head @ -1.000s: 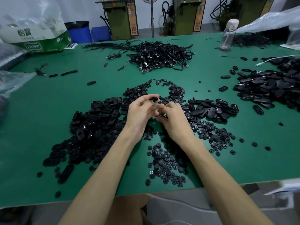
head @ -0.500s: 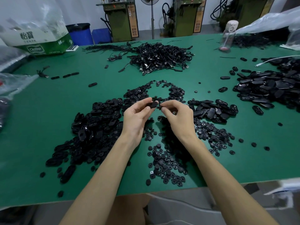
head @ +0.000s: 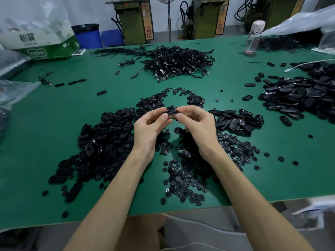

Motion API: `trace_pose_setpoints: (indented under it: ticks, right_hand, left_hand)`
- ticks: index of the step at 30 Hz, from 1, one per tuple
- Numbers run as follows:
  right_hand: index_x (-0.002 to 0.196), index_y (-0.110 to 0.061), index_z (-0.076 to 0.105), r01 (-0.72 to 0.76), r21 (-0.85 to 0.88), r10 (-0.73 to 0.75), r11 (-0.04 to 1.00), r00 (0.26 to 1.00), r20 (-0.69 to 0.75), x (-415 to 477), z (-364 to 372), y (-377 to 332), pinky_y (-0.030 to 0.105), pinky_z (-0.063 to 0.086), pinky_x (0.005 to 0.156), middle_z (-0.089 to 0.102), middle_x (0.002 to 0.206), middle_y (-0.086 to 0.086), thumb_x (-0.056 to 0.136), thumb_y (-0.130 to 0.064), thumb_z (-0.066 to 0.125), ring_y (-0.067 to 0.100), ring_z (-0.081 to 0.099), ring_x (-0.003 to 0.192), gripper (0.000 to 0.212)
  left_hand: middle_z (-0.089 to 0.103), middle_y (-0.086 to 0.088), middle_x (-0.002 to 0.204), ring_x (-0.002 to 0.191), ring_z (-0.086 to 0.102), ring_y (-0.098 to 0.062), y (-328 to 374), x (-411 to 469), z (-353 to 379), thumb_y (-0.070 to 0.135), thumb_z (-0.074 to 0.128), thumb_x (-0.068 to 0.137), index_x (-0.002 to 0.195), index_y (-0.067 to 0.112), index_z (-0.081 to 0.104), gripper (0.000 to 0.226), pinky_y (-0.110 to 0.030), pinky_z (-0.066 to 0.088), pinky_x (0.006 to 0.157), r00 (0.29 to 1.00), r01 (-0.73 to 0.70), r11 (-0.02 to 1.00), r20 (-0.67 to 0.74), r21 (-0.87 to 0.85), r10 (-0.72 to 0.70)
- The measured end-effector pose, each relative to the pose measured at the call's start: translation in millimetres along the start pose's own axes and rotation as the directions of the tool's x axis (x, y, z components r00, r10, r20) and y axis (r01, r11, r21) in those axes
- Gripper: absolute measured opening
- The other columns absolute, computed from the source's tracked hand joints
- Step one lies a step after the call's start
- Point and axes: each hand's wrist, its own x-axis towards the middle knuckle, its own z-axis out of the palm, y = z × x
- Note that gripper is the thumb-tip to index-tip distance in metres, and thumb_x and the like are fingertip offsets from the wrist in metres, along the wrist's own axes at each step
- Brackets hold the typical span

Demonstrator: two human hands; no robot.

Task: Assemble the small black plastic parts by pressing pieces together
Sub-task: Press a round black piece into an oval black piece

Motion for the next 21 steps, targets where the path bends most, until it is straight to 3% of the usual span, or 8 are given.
trace_pose_setpoints:
  ticks: [5, 14, 18, 21]
  right_hand:
    - [0.101, -0.016, 0.08, 0.007, -0.003, -0.007, 1.0, 1.0, -0.022, 0.8, -2.5, 0.9, 0.014, 0.048, 0.067, 0.073, 0.076, -0.013, 0.094, -0.009, 0.072, -0.001, 0.062, 0.071, 0.013]
    - [0.097, -0.012, 0.078, -0.011, 0.011, 0.012, 1.0, 0.993, -0.115, 2.1, -1.9, 2.3, 0.017, 0.052, 0.072, 0.078, 0.086, -0.001, 0.089, -0.009, 0.078, 0.006, 0.069, 0.077, 0.008]
    - [0.093, -0.015, 0.079, 0.02, -0.081, -0.029, 0.997, 0.994, -0.106, 0.7, -1.7, 0.9, 0.019, 0.052, 0.073, 0.077, 0.085, -0.002, 0.09, -0.011, 0.077, 0.006, 0.068, 0.077, 0.006]
    - [0.094, -0.018, 0.078, 0.073, -0.272, -0.1, 0.96, 0.991, -0.087, -1.6, 0.0, 1.3, 0.016, 0.05, 0.073, 0.075, 0.084, -0.006, 0.092, -0.014, 0.074, 0.005, 0.067, 0.077, 0.006]
  left_hand:
    - [0.071, -0.015, 0.121, 0.103, 0.075, -0.03, 1.1, -0.4, -0.4, -0.001, 0.078, 0.088, 0.114, 0.006, 0.076, 0.027, -0.027, 0.06, 0.086, 1.0, -0.007, 0.999, 0.002, 0.043, 0.006]
    - [0.077, -0.013, 0.103, 0.098, 0.077, -0.031, -0.4, -2.4, 0.4, -0.002, 0.082, 0.083, 0.11, 0.006, 0.076, 0.029, -0.026, 0.06, 0.082, 0.996, -0.081, 0.987, 0.057, 0.14, 0.073]
    - [0.079, -0.005, 0.097, 0.095, 0.077, -0.024, -1.8, -3.8, 1.1, -0.003, 0.08, 0.085, 0.109, 0.007, 0.077, 0.026, -0.026, 0.06, 0.081, 0.989, -0.122, 0.972, 0.113, 0.202, 0.1]
    - [0.078, -0.009, 0.099, 0.091, 0.076, -0.021, -2.9, -4.5, 0.9, 0.0, 0.081, 0.085, 0.107, 0.011, 0.078, 0.025, -0.032, 0.062, 0.086, 0.984, -0.149, 0.953, 0.13, 0.264, 0.118]
